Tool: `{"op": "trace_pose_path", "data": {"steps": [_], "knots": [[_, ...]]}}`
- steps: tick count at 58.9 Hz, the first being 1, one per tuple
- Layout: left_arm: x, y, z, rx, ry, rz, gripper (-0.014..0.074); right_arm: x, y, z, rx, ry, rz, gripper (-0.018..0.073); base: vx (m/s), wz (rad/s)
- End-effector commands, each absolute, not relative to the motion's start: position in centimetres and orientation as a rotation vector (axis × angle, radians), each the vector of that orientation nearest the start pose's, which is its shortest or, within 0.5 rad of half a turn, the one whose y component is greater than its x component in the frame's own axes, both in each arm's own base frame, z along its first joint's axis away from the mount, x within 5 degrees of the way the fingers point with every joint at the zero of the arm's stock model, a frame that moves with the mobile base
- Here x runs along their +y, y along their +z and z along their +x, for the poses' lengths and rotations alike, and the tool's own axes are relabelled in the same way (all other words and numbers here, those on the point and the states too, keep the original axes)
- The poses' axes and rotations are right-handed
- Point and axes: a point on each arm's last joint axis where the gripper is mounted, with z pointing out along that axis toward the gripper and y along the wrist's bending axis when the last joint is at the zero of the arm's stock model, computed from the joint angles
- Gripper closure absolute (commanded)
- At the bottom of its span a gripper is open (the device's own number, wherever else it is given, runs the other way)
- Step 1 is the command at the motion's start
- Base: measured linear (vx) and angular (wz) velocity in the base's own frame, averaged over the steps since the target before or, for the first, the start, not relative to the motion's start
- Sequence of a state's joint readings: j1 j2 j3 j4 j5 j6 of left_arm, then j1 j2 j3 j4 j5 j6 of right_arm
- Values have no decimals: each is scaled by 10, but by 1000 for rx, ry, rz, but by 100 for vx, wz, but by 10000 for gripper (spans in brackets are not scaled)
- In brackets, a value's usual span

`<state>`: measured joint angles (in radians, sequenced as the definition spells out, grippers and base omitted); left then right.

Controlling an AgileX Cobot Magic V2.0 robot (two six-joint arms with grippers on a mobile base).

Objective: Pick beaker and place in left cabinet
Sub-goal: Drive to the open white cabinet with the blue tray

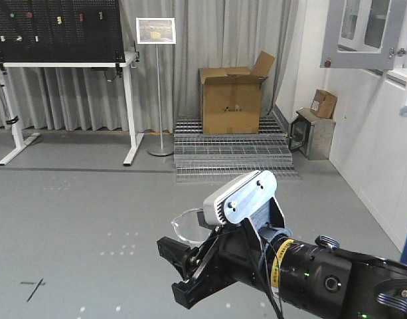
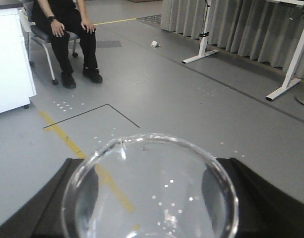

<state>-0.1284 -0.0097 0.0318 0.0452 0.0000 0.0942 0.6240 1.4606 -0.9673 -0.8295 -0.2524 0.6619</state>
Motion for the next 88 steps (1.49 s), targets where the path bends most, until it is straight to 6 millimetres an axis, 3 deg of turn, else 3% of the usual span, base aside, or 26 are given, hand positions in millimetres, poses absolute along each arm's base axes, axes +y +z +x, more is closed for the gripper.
{"op": "trace_pose_path", "data": {"steps": [1,88], "knots": [[-7,205,55,1416,2,189,595,207,335,256,1534,551,-782,380,75,-6],[-7,205,55,1416,2,189,595,207,334,256,1535,552,-783,380,69,1]]}}
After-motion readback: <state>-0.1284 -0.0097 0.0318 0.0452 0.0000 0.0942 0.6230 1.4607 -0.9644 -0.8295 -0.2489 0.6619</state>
